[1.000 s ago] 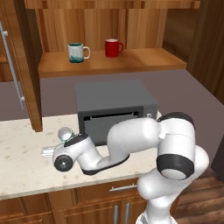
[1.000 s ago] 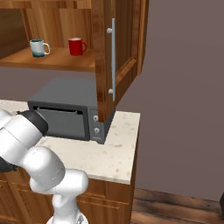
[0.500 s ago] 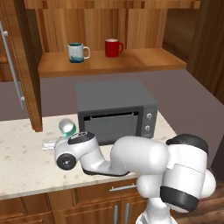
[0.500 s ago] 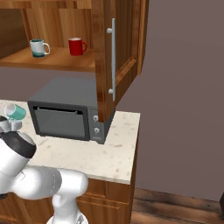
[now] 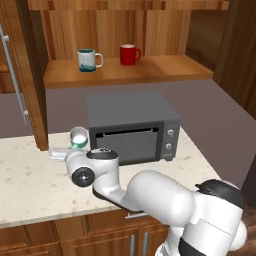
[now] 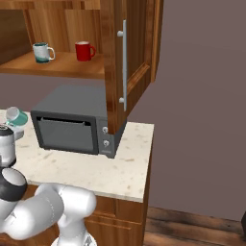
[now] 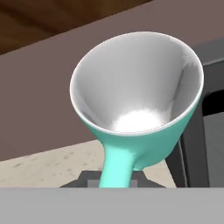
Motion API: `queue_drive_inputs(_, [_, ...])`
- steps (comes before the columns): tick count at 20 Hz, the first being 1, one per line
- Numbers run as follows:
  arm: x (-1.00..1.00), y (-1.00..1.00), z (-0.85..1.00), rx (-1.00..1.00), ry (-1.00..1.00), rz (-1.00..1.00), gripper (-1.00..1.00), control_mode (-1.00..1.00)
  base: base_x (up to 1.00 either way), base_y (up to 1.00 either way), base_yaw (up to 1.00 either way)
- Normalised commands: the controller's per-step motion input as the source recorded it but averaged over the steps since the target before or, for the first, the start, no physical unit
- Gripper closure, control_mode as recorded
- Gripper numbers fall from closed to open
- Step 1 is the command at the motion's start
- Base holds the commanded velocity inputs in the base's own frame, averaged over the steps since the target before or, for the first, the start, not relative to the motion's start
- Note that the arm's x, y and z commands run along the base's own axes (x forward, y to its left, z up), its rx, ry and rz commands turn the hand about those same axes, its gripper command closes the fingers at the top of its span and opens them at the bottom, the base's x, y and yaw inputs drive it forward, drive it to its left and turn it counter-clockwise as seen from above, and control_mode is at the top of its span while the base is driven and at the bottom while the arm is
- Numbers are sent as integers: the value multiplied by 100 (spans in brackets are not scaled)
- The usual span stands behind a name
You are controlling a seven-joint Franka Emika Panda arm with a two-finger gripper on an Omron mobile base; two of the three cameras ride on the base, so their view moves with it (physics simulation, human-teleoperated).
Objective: Pick the mug on the counter and place it in the cabinet with the handle facing the right, like the mugs already inside.
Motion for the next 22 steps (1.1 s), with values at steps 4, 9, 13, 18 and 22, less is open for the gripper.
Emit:
queue_drive_inputs(4, [-2, 0, 28, 16, 0, 0, 100, -100, 0, 0, 0])
queue_drive_inputs(9, [-4, 0, 23, 4, 0, -2, 100, -100, 0, 0, 0])
queue_drive_inputs(13, [-6, 0, 20, 1, 0, -4, 100, -100, 0, 0, 0])
queue_drive_inputs(18, [-5, 0, 10, 1, 2, -3, 100, -100, 0, 0, 0])
queue_drive_inputs(22, [0, -2, 1, 10, 14, -2, 100, -100, 0, 0, 0])
